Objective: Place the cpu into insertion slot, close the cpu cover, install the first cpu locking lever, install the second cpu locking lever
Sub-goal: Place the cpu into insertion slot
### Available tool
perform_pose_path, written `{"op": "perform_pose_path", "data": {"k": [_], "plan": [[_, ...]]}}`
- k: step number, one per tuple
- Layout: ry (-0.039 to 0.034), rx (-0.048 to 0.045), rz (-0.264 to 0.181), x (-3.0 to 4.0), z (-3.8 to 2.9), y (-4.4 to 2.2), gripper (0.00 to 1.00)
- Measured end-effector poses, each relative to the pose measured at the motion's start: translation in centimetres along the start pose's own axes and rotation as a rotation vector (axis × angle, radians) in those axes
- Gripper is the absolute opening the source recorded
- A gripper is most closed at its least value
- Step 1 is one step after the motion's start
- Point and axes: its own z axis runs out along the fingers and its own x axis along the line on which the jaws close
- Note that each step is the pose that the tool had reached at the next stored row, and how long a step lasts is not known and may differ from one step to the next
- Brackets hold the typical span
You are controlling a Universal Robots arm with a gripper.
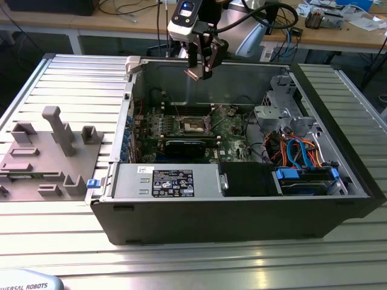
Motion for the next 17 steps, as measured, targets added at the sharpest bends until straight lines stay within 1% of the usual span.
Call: {"op": "perform_pose_path", "data": {"k": [17], "plan": [[-0.0013,-0.0003,0.015,0.00,0.00,0.00,0.54]]}}
